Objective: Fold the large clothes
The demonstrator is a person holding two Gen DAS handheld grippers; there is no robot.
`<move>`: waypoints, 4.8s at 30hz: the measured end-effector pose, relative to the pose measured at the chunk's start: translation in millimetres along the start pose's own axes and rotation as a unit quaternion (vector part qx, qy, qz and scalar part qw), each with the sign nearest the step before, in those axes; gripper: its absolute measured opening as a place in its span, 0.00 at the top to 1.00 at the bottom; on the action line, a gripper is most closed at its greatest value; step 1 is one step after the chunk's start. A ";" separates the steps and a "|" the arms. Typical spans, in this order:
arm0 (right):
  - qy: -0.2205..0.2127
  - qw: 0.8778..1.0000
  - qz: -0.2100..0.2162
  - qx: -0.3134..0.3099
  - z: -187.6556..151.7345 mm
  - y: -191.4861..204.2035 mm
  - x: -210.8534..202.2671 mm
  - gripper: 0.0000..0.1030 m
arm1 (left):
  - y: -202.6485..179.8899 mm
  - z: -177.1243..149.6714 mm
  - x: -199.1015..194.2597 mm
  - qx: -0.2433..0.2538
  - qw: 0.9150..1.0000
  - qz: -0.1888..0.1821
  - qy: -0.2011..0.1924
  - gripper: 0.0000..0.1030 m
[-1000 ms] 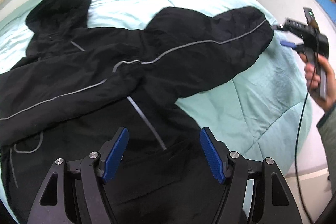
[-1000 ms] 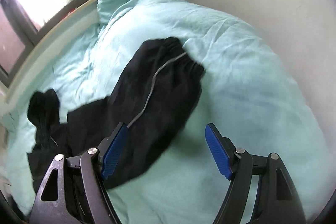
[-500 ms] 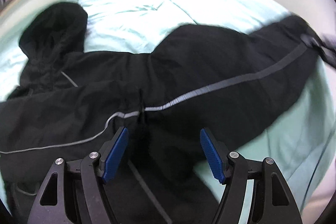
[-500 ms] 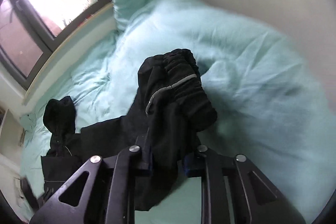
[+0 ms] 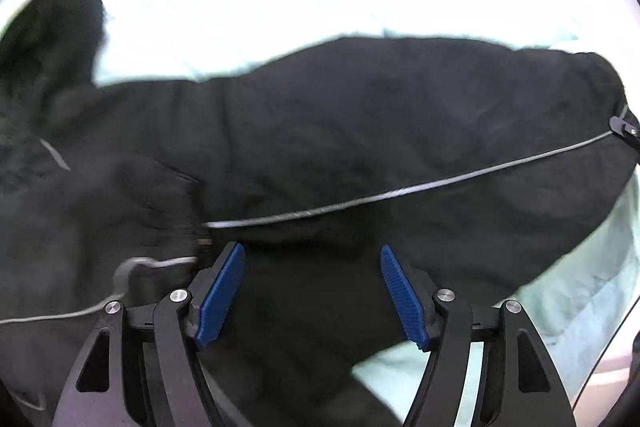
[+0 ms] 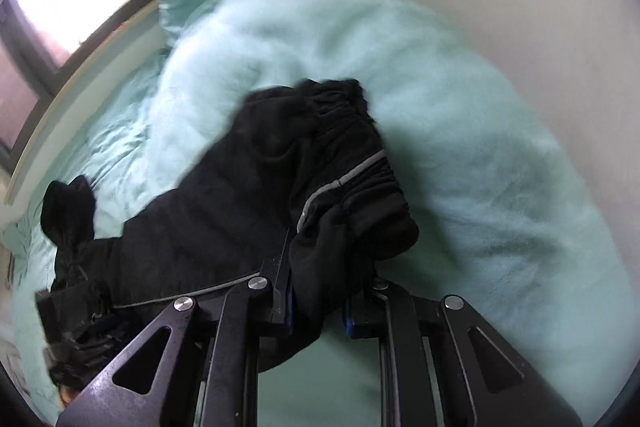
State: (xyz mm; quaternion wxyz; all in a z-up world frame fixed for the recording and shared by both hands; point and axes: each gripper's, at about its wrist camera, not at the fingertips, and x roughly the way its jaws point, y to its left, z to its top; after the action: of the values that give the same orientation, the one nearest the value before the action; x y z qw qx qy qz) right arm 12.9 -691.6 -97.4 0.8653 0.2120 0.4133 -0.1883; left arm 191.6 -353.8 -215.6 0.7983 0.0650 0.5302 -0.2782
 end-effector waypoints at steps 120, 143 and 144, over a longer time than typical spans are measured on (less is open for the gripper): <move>0.170 0.951 0.012 -0.259 -234.1 438.3 154.5 0.32 | 365.8 -148.7 -112.3 -0.183 0.980 0.081 0.026 0.53; 0.168 0.970 0.032 -0.174 -215.0 342.8 23.2 0.31 | 326.5 -177.1 -256.8 -0.185 0.975 0.117 -0.044 0.53; 0.166 0.971 0.031 -0.171 -214.8 337.6 13.7 0.31 | 324.8 -175.2 -263.8 -0.185 0.974 0.118 -0.049 0.53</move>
State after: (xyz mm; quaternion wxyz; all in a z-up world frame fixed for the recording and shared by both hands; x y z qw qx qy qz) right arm 53.6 -298.2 -159.1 0.8138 0.1015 0.5700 -0.0497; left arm 141.7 86.9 -120.1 0.8488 -0.0354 0.5211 -0.0818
